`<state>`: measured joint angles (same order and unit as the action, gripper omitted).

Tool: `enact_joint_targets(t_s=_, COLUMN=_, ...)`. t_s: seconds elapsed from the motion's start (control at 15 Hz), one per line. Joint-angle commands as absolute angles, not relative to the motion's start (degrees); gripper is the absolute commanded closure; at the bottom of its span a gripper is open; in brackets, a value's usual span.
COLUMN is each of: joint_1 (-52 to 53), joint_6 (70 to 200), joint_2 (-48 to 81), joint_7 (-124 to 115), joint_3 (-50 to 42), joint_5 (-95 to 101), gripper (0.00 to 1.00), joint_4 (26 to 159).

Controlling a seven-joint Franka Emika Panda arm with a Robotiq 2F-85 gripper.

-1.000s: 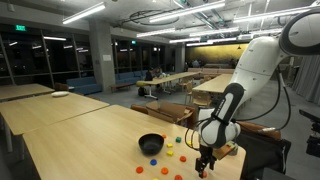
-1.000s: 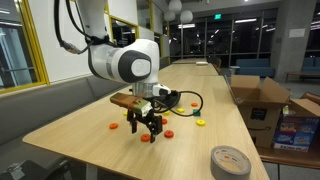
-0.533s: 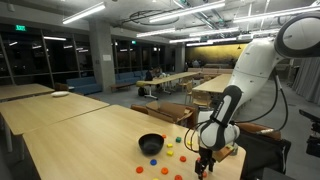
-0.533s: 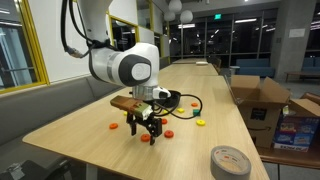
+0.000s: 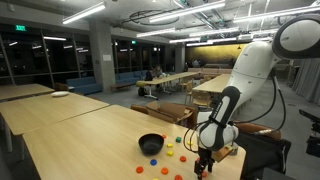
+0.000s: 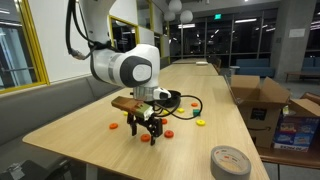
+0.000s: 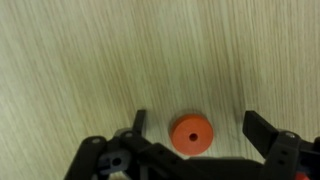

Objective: Put four round orange blocks in the black bowl

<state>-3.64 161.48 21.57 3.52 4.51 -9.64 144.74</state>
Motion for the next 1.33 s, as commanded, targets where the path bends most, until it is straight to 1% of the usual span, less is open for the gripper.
enact_joint_targets(t_s=0.0, joint_1=-4.19, joint_6=162.72, joint_2=22.46, joint_7=4.39, joint_3=5.05, joint_5=-9.56, gripper=0.00, joint_4=143.70)
enact_joint_targets(t_s=0.4, joint_1=-4.00, joint_6=162.63, joint_2=22.78, joint_7=4.29, joint_3=4.89, joint_5=-9.30, gripper=0.00, joint_4=143.30)
enact_joint_targets(t_s=0.47, joint_1=-3.85, joint_6=162.80, joint_2=22.81, joint_7=4.15, joint_3=4.72, joint_5=-9.13, gripper=0.25, joint_4=143.31)
enact_joint_targets(t_s=0.53, joint_1=-3.80, joint_6=162.80, joint_2=22.81, joint_7=4.10, joint_3=4.66, joint_5=-9.04, gripper=0.26, joint_4=143.31)
enact_joint_targets(t_s=0.6, joint_1=-3.83, joint_6=162.78, joint_2=22.80, joint_7=4.13, joint_3=4.69, joint_5=-9.06, gripper=0.32, joint_4=143.24)
enact_joint_targets(t_s=0.67, joint_1=-3.80, joint_6=162.85, joint_2=22.79, joint_7=4.10, joint_3=4.64, joint_5=-9.02, gripper=0.41, joint_4=143.18)
enact_joint_targets(t_s=1.0, joint_1=-3.41, joint_6=162.80, joint_2=22.55, joint_7=3.88, joint_3=4.61, joint_5=-8.74, gripper=0.78, joint_4=143.07)
enact_joint_targets(t_s=1.27, joint_1=-2.86, joint_6=160.25, joint_2=21.30, joint_7=3.52, joint_3=3.67, joint_5=-7.28, gripper=0.78, joint_4=142.35)
